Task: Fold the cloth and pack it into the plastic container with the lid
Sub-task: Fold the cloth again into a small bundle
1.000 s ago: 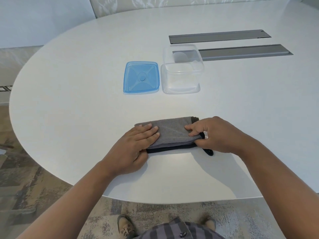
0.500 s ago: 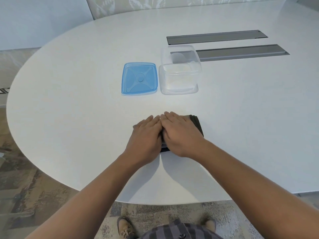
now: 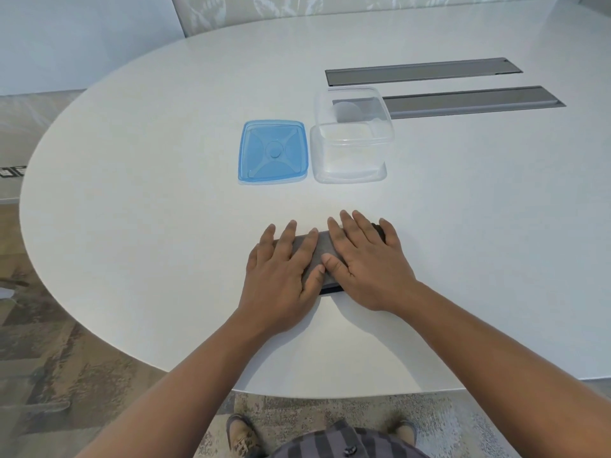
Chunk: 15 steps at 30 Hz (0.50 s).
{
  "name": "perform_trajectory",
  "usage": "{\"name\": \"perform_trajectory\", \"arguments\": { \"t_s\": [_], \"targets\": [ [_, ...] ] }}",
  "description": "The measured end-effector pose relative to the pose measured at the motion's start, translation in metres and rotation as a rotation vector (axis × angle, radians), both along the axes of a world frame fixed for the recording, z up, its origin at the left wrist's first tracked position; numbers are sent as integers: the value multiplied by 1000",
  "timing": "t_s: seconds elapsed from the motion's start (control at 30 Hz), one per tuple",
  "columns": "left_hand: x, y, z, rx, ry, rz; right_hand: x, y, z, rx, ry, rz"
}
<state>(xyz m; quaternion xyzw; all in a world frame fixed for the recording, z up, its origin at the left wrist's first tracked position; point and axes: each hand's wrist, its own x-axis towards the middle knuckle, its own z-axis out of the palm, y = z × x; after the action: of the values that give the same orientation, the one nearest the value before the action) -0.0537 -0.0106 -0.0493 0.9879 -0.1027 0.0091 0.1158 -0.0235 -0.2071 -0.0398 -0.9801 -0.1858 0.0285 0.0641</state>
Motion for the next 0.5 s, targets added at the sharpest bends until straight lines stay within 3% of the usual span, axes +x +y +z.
{"name": "perform_trajectory", "arguments": {
  "t_s": [0.17,0.33,0.5],
  "targets": [
    [5,16,4,-156,147,58,10,-7,-1,94,84,-10],
    [21,37,25,-134,324,10,24,-22,4,194,265,-66],
    [38,48,47,-402,505,95,32,-35,15,264,281,-88]
  ]
}}
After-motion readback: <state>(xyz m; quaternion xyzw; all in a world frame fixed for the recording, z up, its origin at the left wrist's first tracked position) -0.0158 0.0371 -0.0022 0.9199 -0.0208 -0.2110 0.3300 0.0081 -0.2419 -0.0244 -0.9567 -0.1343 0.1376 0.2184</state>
